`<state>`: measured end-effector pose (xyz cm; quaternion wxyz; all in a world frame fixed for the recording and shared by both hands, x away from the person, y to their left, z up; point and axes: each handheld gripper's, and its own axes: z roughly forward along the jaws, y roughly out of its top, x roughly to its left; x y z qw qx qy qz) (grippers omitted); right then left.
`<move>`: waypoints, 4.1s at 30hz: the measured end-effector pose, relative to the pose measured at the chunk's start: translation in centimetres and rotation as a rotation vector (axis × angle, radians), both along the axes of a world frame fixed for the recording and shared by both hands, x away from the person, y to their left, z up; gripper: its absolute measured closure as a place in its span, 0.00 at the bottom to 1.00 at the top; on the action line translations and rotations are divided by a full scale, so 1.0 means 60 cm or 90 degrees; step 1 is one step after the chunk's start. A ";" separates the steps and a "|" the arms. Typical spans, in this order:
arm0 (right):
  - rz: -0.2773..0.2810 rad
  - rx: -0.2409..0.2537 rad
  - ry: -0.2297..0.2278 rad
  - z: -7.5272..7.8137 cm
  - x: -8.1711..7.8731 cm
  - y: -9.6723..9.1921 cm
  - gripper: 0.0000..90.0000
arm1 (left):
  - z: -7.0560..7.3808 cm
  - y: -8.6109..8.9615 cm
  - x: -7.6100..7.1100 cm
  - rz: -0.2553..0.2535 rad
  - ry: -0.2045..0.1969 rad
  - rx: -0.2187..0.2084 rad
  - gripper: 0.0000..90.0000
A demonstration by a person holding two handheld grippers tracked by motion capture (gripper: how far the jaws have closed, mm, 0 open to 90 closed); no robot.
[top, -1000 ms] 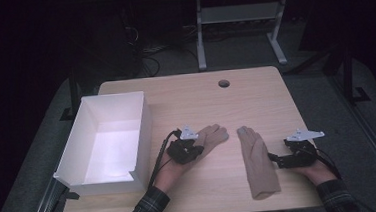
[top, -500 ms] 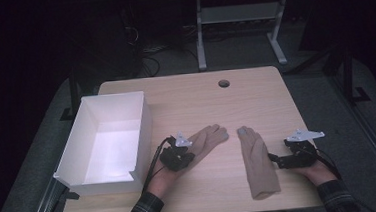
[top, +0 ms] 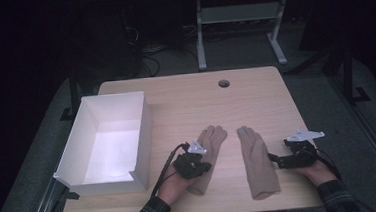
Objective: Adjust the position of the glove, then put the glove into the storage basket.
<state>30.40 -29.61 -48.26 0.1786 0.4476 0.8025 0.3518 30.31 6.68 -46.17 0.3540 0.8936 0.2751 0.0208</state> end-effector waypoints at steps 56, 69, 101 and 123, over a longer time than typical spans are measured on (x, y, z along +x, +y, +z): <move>0.165 0.047 0.064 0.018 -0.004 0.044 1.00 | 0.017 0.058 0.064 0.119 0.015 -0.106 0.95; 0.215 0.053 0.072 0.018 0.003 0.101 1.00 | 0.028 0.055 0.061 0.111 0.012 -0.143 0.95; 0.300 0.061 0.055 0.015 0.012 0.239 1.00 | 0.052 0.030 0.049 0.054 0.029 -0.198 0.97; 0.278 0.063 0.042 0.020 0.010 0.235 0.89 | 0.026 -0.010 0.037 0.014 0.036 -0.187 0.89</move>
